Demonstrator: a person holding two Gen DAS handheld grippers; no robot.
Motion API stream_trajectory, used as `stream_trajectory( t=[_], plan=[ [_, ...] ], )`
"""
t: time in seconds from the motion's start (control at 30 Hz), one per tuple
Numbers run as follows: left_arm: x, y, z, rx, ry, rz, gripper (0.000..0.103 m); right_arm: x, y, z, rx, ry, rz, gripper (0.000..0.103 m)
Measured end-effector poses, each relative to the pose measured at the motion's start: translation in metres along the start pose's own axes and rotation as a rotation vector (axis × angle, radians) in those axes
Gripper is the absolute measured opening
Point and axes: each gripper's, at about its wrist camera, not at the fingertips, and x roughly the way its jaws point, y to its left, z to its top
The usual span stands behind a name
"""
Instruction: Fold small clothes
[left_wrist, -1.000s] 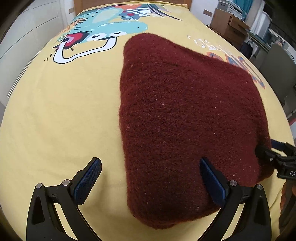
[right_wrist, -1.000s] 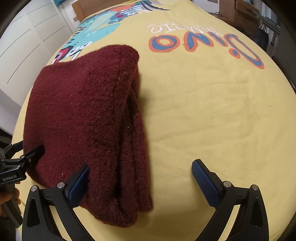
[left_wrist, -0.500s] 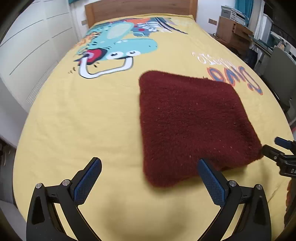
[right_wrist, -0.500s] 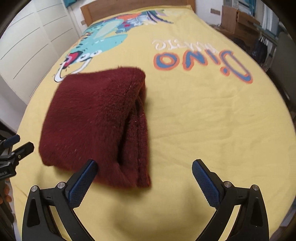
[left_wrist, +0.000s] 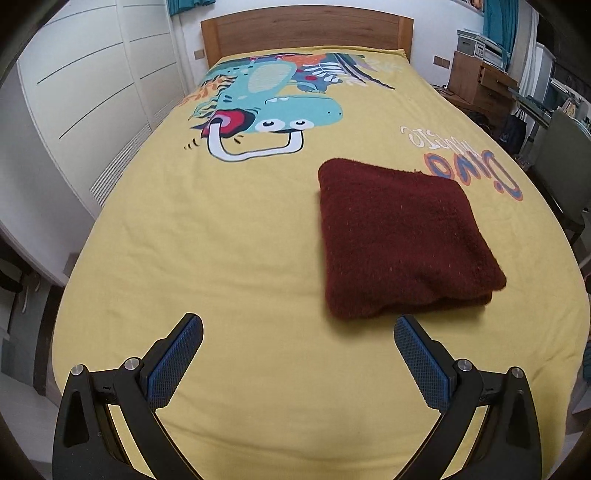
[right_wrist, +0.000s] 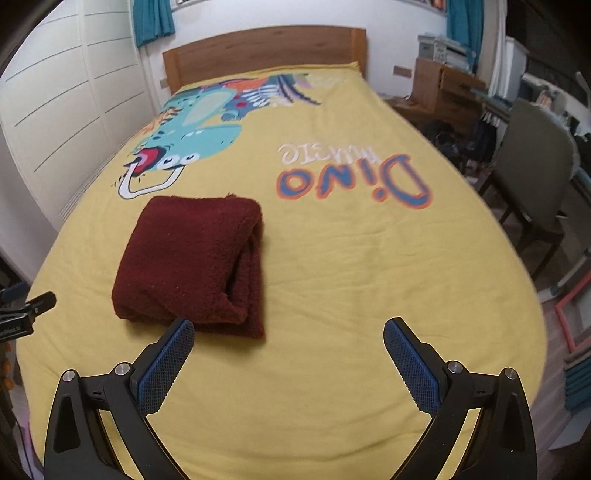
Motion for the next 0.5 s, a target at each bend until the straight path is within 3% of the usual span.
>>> stream_trajectory(
  t=[0.5],
  plan=[
    [-0.011,0.000,-0.016,0.018,-0.001,0.027,0.102,-0.030,-0.002,-0.018,-0.020,0.002,-0.045,0.102]
  ],
)
